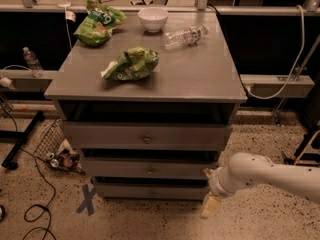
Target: Open bottom drawer
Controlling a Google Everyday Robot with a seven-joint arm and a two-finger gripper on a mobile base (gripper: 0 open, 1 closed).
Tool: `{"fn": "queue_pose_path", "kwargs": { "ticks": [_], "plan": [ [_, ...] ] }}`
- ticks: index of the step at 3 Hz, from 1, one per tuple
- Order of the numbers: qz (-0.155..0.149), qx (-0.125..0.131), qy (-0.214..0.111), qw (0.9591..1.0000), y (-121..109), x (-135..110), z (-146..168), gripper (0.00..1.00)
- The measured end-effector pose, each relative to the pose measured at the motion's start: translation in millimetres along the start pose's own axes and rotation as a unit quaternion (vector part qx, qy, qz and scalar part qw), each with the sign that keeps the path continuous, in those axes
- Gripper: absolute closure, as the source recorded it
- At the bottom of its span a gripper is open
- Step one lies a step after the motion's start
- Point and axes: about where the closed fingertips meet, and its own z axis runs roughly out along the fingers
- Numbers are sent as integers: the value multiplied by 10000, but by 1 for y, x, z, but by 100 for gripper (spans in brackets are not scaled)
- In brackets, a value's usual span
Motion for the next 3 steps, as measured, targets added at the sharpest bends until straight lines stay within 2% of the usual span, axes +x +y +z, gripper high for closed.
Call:
{"fn": "queue_pose_path", "kwargs": {
  "ticks": [1,2,3],
  "plan": [
    [-157,-273,65,9995,14,16,67,0],
    [-157,-274,65,9995,14,16,67,0],
    [-299,-293,206,9989,15,23,76,0]
  ]
}}
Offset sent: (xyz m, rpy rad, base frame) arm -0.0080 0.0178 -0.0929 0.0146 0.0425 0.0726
